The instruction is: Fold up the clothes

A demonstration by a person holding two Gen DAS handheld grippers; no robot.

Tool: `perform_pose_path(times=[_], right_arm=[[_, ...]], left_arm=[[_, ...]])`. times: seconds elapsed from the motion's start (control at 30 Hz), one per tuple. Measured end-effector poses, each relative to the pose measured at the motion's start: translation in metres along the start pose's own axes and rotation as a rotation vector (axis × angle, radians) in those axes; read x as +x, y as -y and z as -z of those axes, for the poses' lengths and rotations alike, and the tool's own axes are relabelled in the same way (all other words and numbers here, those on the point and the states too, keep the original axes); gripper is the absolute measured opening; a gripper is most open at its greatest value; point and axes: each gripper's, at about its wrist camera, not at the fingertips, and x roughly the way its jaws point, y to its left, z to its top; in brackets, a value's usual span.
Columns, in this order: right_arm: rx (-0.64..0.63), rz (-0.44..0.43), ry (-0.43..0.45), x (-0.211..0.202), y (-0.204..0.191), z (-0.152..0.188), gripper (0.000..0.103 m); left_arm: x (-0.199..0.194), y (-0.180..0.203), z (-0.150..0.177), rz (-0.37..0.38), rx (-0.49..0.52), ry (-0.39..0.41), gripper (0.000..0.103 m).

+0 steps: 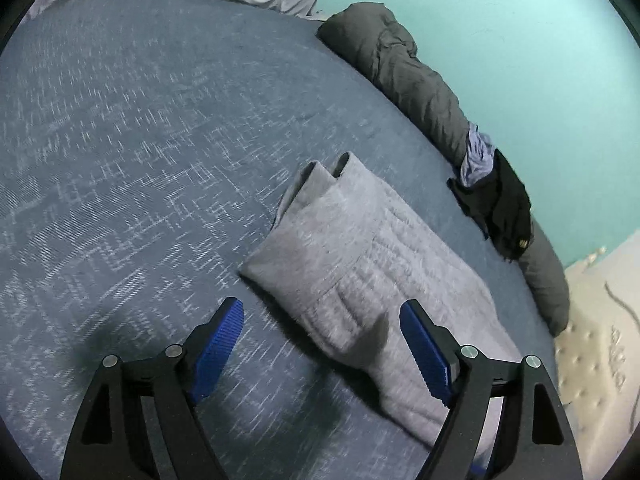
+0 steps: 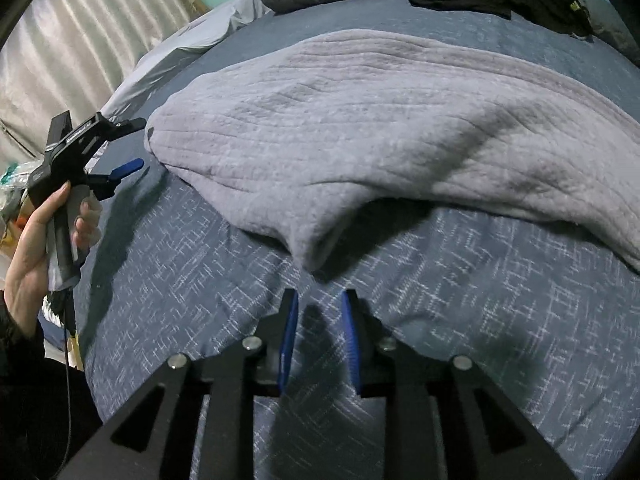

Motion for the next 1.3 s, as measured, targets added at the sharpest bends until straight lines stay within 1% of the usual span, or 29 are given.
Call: perform_pose_path(times=[0.07, 0.13, 0.2, 0.23, 0.27, 0.3, 0.4, 0.43, 0.5, 0.57, 0.63, 0.67, 0.7, 0.77, 0.87, 0.93, 1.03, 1.1, 1.23, 1.3], right_arm=[[0.011, 0.0, 0.005, -0.002, 0.003, 0.001, 0.022], [0.025, -0.001, 0.009, -0.005, 0.006, 0.003, 0.022], [0.027, -0.004, 0.01, -0.004, 0.006, 0.004, 0.022], [0.028, -0.006, 0.011, -0.003, 0.006, 0.004, 0.022], [0.028, -0.007, 0.012, -0.003, 0.006, 0.004, 0.022], [0.028, -0.009, 0.014, -0.004, 0.006, 0.003, 0.022], [0.03, -0.012, 0.018, -0.006, 0.007, 0.002, 0.022], [0.032, -0.016, 0.018, -0.007, 0.008, 0.002, 0.022], [0.028, -0.018, 0.015, -0.008, 0.008, 0.001, 0.022], [0.028, -0.02, 0.013, -0.009, 0.008, 0.0, 0.022], [0.028, -0.022, 0.017, -0.012, 0.008, -0.002, 0.022], [0.024, -0.022, 0.022, -0.014, 0.007, -0.004, 0.022], [0.02, -0.023, 0.027, -0.016, 0.006, -0.005, 0.027], [0.012, -0.023, 0.037, -0.02, 0.004, -0.008, 0.037], [0.0, -0.024, 0.053, -0.027, 0.001, -0.012, 0.038], [0.006, -0.017, 0.06, -0.029, 0.004, -0.014, 0.038], [0.012, 0.035, 0.072, -0.032, 0.008, -0.013, 0.039], [0.036, 0.06, 0.081, -0.036, 0.017, -0.01, 0.042], [0.137, 0.089, 0.121, -0.053, 0.049, 0.0, 0.044], [0.225, 0.1, 0.15, -0.069, 0.079, 0.006, 0.049]], left_arm=[[0.006, -0.002, -0.003, 0.01, -0.011, 0.0, 0.083], [0.011, -0.004, -0.006, 0.027, -0.024, -0.002, 0.08], [0.014, -0.007, -0.005, 0.041, -0.029, -0.017, 0.053], [0.014, -0.007, -0.004, 0.037, -0.02, -0.018, 0.049], [0.012, -0.007, -0.003, 0.038, -0.012, -0.015, 0.042], [0.01, -0.006, -0.003, 0.041, -0.004, -0.012, 0.037], [-0.004, -0.007, 0.001, 0.06, 0.003, -0.002, 0.033], [-0.008, -0.008, 0.003, 0.068, 0.002, -0.001, 0.032], [-0.011, -0.011, 0.007, 0.06, 0.003, -0.009, 0.033], [-0.004, -0.017, 0.01, 0.039, -0.009, -0.039, 0.033], [0.0, -0.021, 0.011, 0.024, -0.024, -0.056, 0.039], [0.0, -0.023, 0.01, 0.02, -0.034, -0.054, 0.046], [0.0, -0.021, 0.008, 0.014, -0.03, -0.047, 0.055], [-0.007, -0.017, 0.001, 0.0, -0.018, -0.01, 0.062], [-0.009, -0.019, -0.008, 0.009, -0.041, 0.002, 0.065], [-0.01, -0.02, -0.013, 0.01, -0.058, 0.009, 0.065], [-0.012, -0.016, -0.017, 0.014, -0.057, 0.021, 0.065], [-0.015, -0.015, -0.016, -0.004, -0.048, 0.032, 0.065], [-0.023, -0.01, -0.014, -0.05, -0.032, 0.064, 0.065], [-0.028, -0.006, -0.013, -0.067, -0.012, 0.082, 0.066]])
